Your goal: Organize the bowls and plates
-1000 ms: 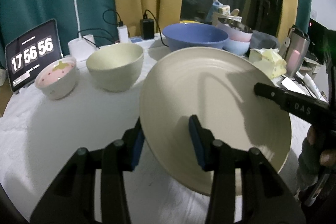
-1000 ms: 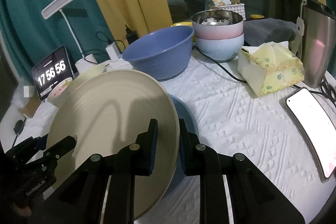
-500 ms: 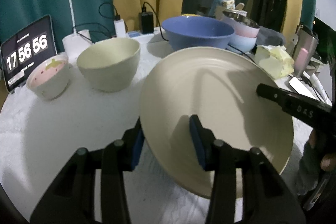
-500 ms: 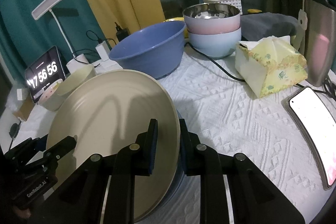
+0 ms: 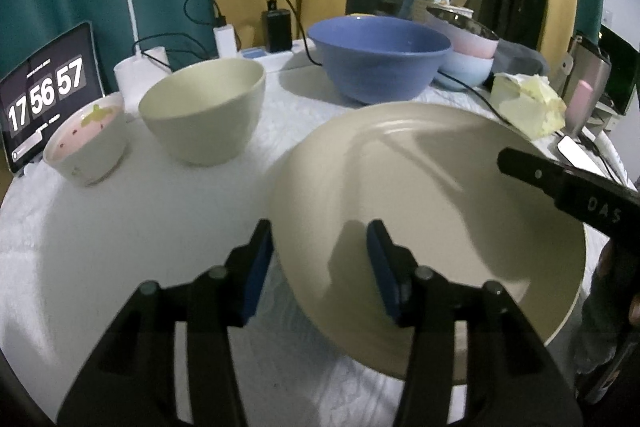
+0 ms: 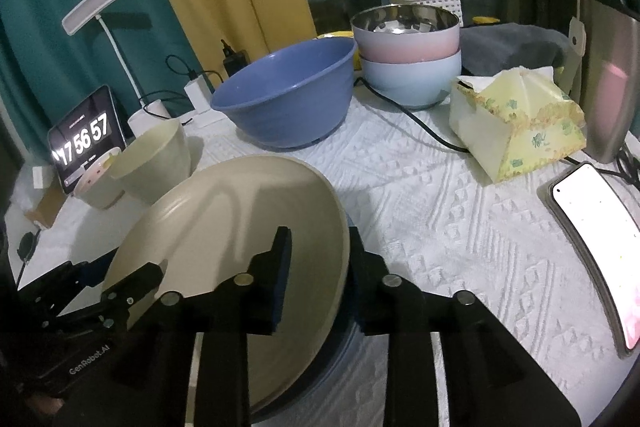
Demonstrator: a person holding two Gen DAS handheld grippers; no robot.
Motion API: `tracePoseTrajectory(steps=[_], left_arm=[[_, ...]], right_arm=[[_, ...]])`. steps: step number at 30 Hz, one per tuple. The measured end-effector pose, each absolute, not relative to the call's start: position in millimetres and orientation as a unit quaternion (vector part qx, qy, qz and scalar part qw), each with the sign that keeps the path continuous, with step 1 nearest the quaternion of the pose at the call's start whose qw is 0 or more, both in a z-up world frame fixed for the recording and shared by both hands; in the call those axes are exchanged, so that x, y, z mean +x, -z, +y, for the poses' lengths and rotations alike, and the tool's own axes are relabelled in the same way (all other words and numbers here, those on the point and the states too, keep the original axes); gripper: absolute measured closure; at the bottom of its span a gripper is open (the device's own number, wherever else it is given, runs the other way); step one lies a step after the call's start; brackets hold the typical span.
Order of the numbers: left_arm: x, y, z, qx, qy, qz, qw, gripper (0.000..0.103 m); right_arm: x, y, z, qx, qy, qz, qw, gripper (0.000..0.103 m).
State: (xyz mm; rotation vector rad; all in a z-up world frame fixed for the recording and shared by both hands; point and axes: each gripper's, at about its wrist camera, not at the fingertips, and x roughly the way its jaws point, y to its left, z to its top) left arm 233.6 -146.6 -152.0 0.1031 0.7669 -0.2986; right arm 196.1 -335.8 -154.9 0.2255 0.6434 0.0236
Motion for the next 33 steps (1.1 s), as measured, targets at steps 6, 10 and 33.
tracePoseTrajectory(steps=[6, 10, 33], left_arm=[[230, 146, -143, 0.042, 0.144, 0.366, 0.918, 0.053], [227, 139, -136, 0.027, 0.138, 0.359, 0.923, 0.052], [243, 164, -129, -0.019, 0.132, 0.413, 0.901, 0.052]], right_arm=[[183, 141, -319, 0.038, 0.034, 0.263, 0.963, 0.055], [186, 143, -324, 0.048, 0.025, 0.274, 0.960, 0.054], [204, 178, -354, 0.182, -0.042, 0.379, 0.906, 0.063]])
